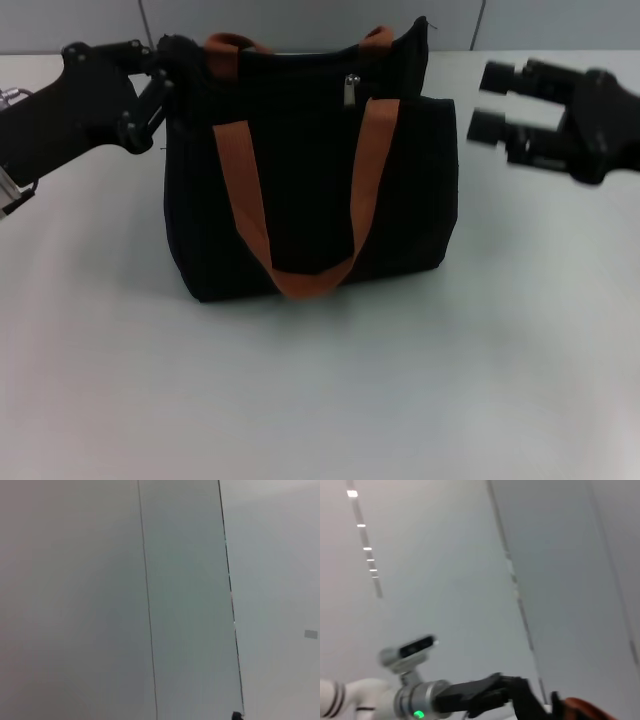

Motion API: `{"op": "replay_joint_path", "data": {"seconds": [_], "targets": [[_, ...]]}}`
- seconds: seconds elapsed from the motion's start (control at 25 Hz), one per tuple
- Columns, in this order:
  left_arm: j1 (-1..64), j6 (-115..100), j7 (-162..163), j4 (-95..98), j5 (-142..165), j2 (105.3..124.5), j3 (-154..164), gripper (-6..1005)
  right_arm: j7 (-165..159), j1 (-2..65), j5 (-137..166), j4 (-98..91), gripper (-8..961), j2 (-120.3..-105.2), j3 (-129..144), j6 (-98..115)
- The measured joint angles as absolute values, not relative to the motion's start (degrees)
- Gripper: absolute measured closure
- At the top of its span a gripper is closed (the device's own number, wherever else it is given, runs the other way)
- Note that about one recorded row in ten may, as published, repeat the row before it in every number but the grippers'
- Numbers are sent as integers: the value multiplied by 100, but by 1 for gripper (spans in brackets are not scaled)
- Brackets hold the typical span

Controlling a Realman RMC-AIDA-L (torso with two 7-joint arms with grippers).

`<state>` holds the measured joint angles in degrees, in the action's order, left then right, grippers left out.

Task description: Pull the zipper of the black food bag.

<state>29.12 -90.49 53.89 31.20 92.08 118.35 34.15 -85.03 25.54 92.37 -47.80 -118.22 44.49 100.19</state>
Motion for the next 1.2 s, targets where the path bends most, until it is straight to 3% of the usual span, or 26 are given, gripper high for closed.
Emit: {"op": "replay_joint_path", "data": {"seconds": [0.2,0.4,0.56,0.68,0.84,1.08,1.2], "targets": [[2742,-9167,6205,3267,9219,11651,3599,844,-7984,2451,9574,-4593,211,-11852,4524,10150],[2556,-9733,7204,3431,9260,11243,3619,746,-7703,2532,10139,-4353,153,-11889,4562,10106],[2330,-10022,7893,3754,9366,10969,3616,585,-7487,2643,10316,-4027,118,-11893,4561,10045],[2205,-10190,7994,3893,9378,10915,3606,458,-7193,2713,10409,-3766,118,-11892,4560,10006],[2182,-10752,7589,3867,9415,11006,3750,270,-6780,2748,10496,-3522,118,-11901,4579,10006],[2206,-10946,6229,3554,10122,11497,4345,167,-5990,2795,10604,-2887,118,-11897,4605,10005],[2270,-10693,5981,3361,10676,11653,4380,167,-5670,2795,10702,-2658,118,-11897,4717,9936]]}}
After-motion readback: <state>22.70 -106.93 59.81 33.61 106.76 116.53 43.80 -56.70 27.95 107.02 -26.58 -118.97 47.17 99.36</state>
